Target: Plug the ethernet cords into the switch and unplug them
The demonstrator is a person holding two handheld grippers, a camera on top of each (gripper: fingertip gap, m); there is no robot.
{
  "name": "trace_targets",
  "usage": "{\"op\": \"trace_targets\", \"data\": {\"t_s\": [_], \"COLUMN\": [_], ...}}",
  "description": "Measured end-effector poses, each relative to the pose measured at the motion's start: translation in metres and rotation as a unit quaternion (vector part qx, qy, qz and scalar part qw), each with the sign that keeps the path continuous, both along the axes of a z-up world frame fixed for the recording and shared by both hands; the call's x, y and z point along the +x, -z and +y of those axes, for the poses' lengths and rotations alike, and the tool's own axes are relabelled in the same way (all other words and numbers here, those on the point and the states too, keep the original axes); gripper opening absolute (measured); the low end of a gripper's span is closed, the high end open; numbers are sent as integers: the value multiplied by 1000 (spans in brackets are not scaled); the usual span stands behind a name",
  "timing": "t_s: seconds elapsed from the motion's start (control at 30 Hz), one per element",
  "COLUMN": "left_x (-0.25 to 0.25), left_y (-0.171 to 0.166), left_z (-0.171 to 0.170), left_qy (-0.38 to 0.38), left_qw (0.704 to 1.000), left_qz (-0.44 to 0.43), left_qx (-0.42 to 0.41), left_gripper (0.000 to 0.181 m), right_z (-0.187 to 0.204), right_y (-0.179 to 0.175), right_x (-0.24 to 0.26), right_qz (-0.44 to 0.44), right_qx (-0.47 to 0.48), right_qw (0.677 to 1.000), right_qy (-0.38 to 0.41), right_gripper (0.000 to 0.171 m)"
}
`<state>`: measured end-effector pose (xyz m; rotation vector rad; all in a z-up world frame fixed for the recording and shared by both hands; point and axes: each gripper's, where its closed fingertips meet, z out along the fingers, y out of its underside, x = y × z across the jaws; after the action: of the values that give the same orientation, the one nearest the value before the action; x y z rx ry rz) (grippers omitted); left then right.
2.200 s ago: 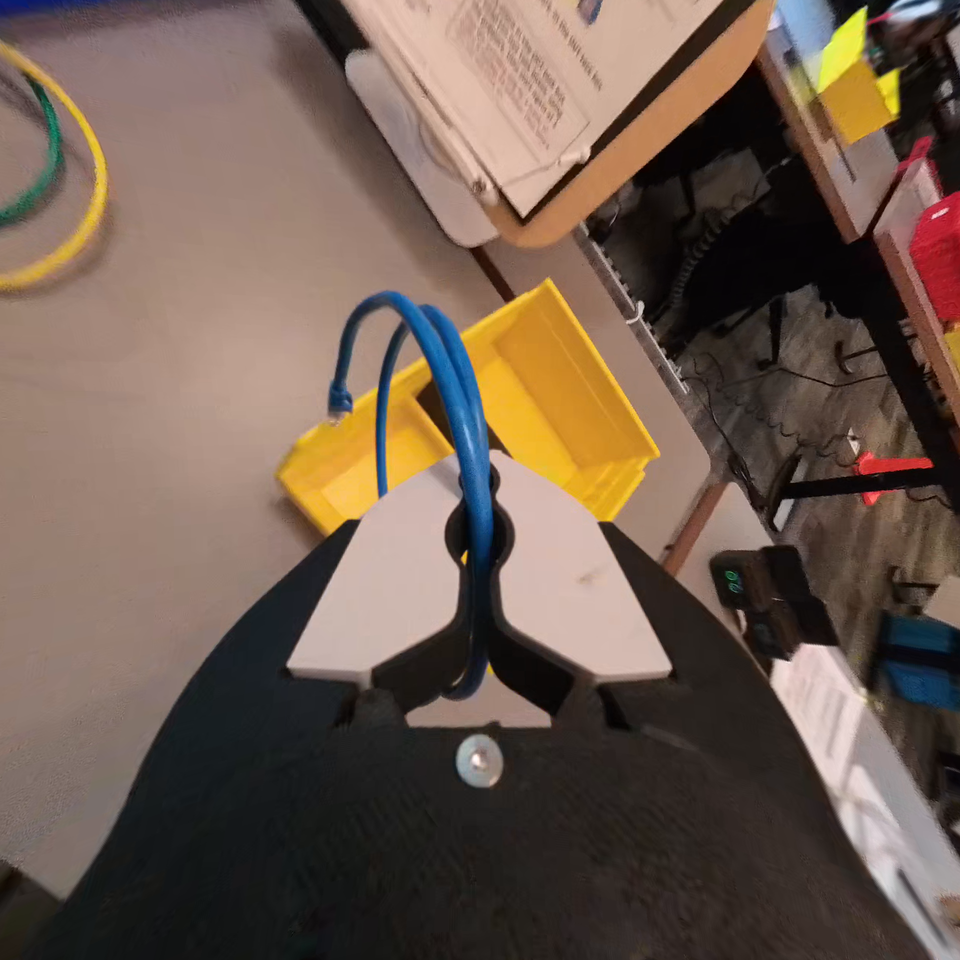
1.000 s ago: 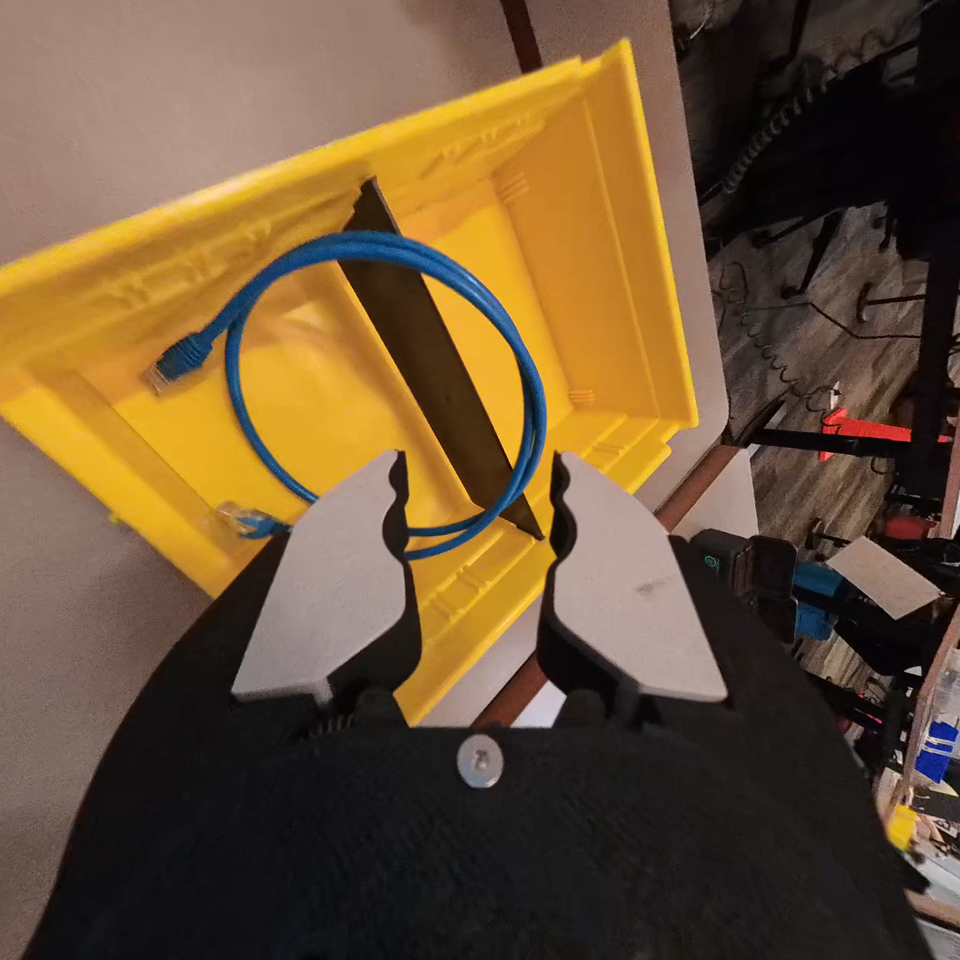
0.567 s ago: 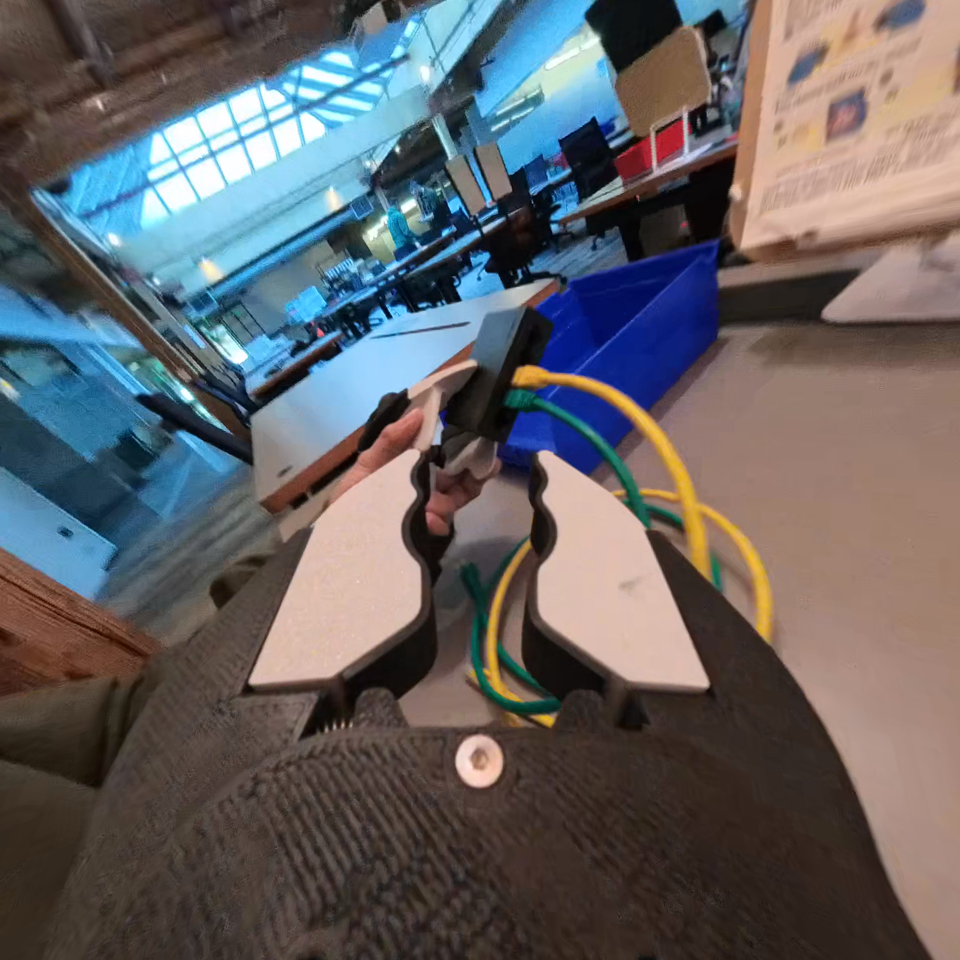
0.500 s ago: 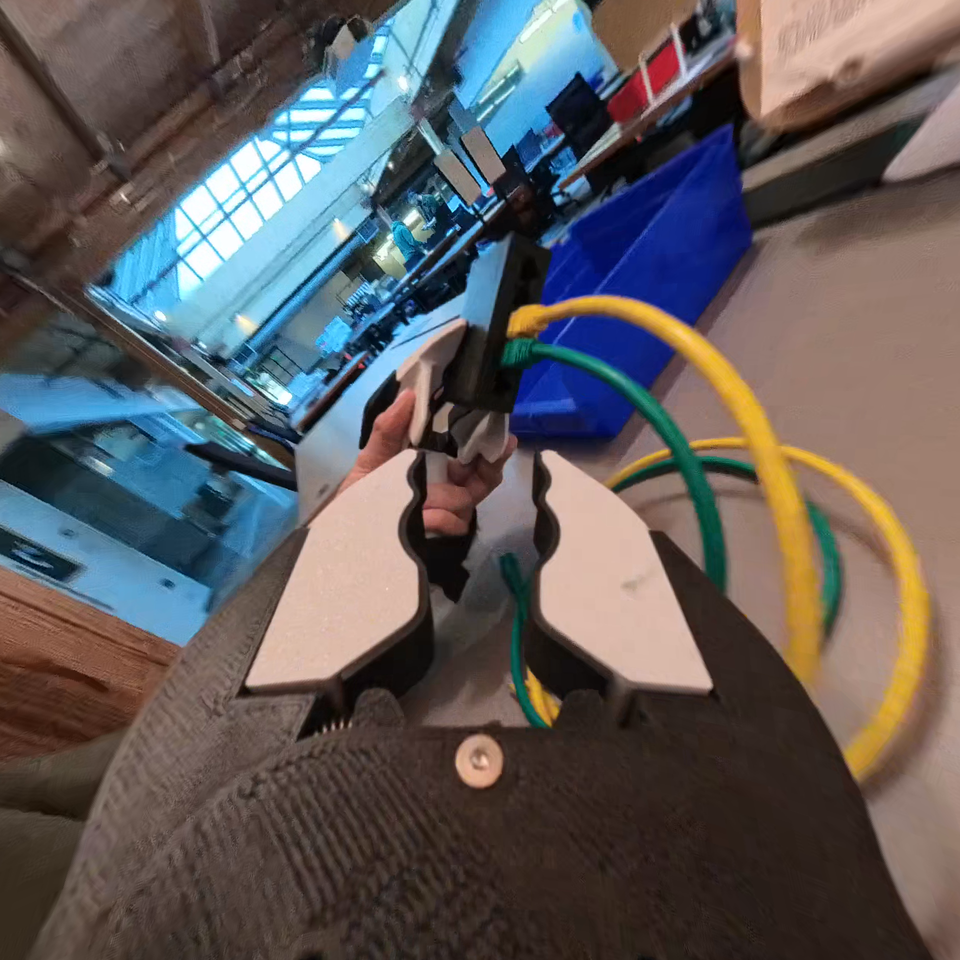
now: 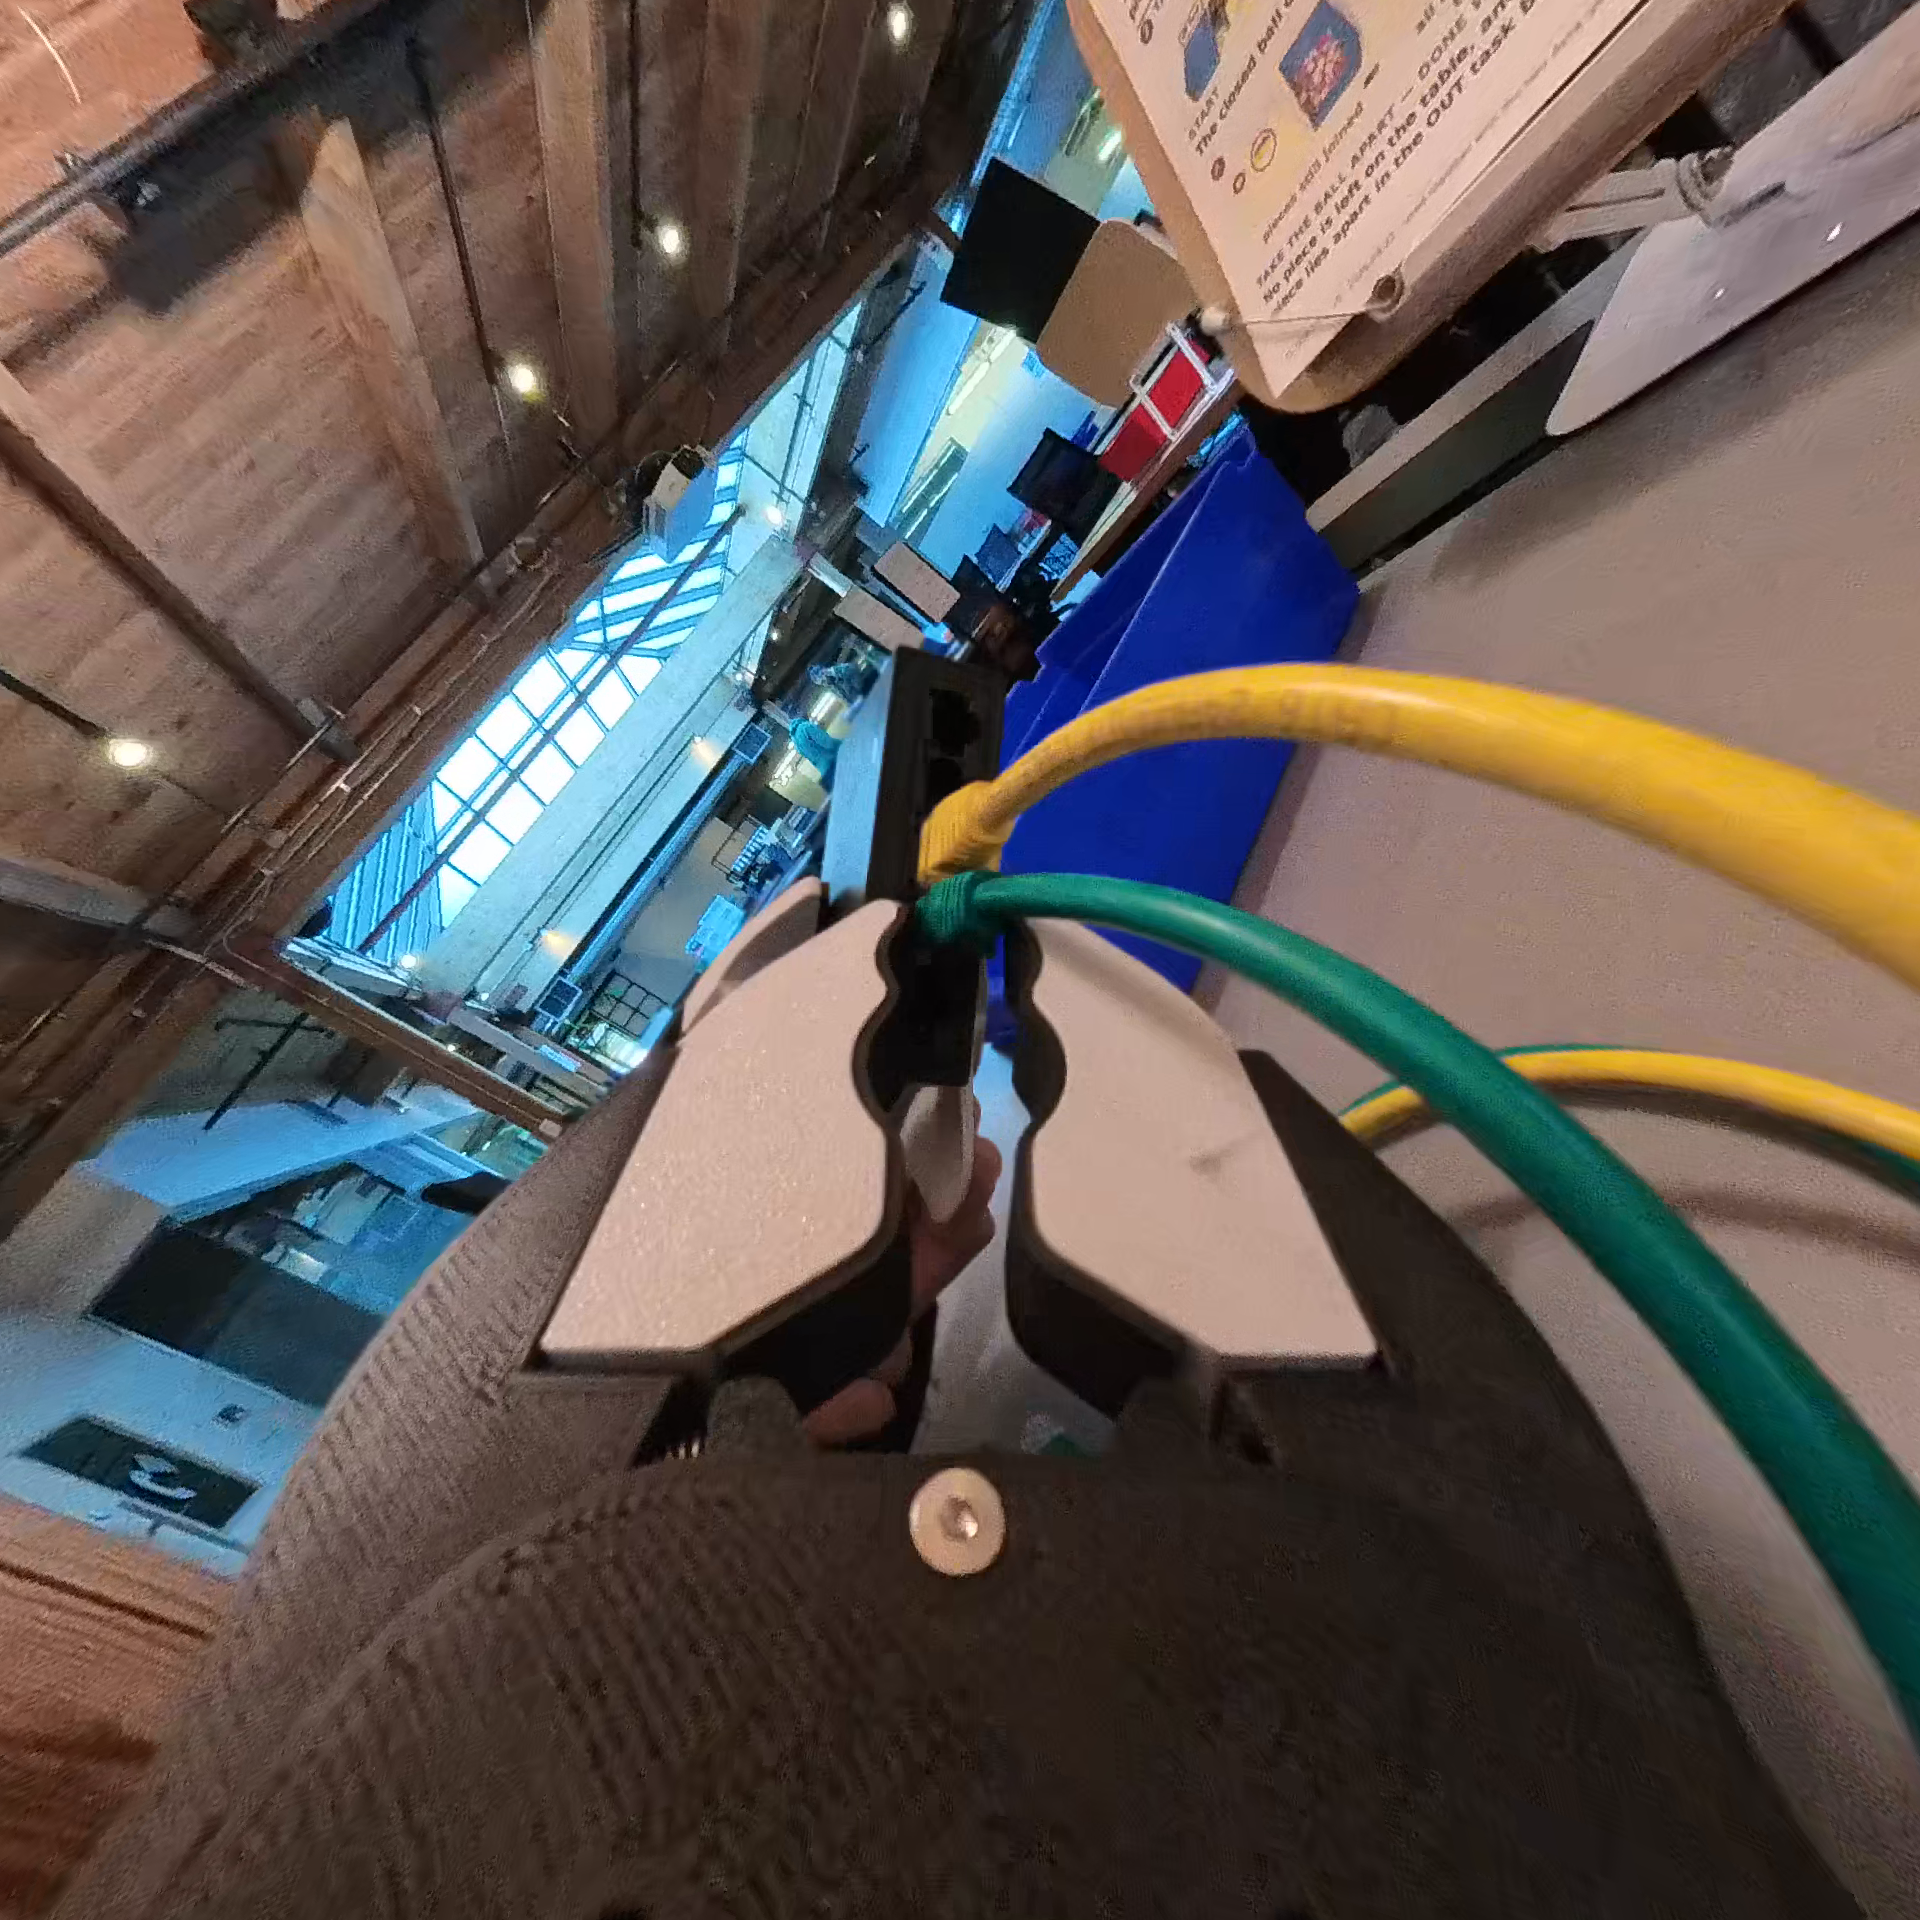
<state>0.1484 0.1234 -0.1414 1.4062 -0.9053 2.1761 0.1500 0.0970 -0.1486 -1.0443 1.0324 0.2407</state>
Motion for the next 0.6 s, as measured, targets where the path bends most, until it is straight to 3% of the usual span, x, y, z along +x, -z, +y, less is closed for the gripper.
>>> {"op": "trace_targets", "data": {"t_s": [0.2,0.37,0.6], "left_x": [-18,-23,-10], "left_y": [21,35,53], "left_z": [-25,-37,-42], "left_qy": [180,209,158], "left_qw": [982,976,983], "left_qz": [29,44,96], "left_qx": [45,53,-6], "left_gripper": [30,27,27], "right_z": [-18,-29,-45], "right_y": [15,28,41], "right_x": [-6,-13,-13], "right_qz": [36,61,112], "right_qx": [-42,-43,26], "right_qw": [995,994,993], "right_qy": [-79,-79,6], "right_gripper": [15,14,22]}}
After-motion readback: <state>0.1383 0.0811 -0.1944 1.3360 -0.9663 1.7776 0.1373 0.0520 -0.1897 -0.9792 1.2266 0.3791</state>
